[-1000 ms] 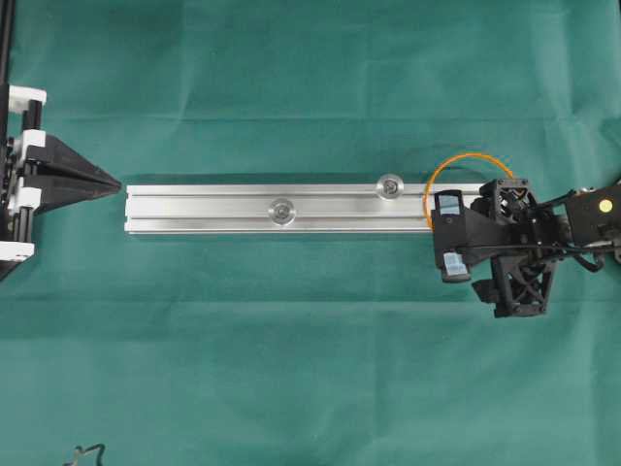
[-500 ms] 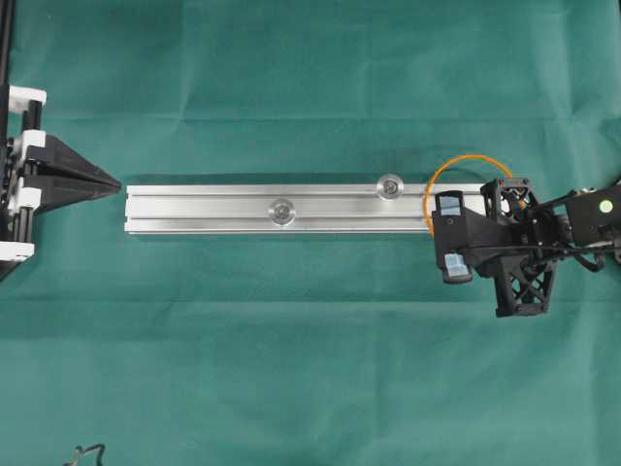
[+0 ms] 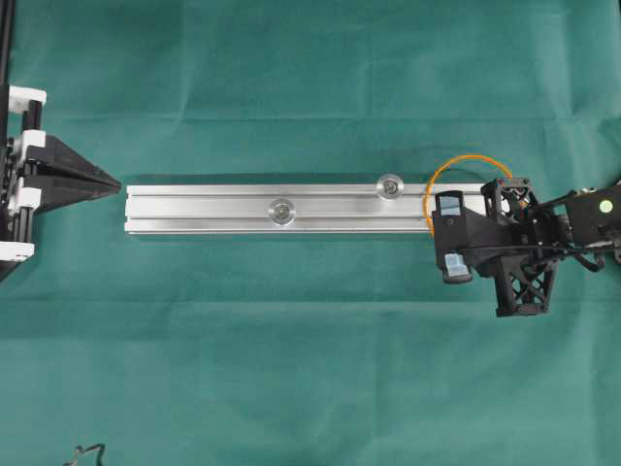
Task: Hook the rubber onto the shaft.
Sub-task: 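Lower the right gripper over the band and close on its edge, then lift the gripped band and pull it left along the rail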
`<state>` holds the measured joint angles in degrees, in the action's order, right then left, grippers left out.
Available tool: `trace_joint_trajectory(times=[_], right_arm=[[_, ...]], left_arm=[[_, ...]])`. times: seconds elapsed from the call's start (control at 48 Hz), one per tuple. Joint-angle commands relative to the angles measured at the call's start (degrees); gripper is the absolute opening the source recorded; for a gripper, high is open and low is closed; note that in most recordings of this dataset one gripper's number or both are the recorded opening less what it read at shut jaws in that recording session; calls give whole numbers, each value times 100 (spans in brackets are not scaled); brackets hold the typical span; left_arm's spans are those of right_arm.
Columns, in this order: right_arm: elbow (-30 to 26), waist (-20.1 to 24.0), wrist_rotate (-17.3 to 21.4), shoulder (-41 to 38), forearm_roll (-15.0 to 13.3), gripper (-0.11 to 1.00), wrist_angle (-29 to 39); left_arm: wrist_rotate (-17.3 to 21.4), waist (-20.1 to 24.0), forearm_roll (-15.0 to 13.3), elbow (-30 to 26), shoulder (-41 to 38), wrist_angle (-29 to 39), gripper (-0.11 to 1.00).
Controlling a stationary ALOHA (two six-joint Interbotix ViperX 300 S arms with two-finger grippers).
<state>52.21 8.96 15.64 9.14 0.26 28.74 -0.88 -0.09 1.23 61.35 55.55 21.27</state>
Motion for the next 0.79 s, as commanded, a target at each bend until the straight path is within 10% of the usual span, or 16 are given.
trace_joint_trajectory(times=[0.0,0.771], right_arm=[[-97,9,-9,141,-9,6,44],[-1046,-26,-9,1204,-413,6,2250]], left_arm=[[9,-18,18,-176,-26,-26,0],[9,-9,18,-176,-26,-18,0]])
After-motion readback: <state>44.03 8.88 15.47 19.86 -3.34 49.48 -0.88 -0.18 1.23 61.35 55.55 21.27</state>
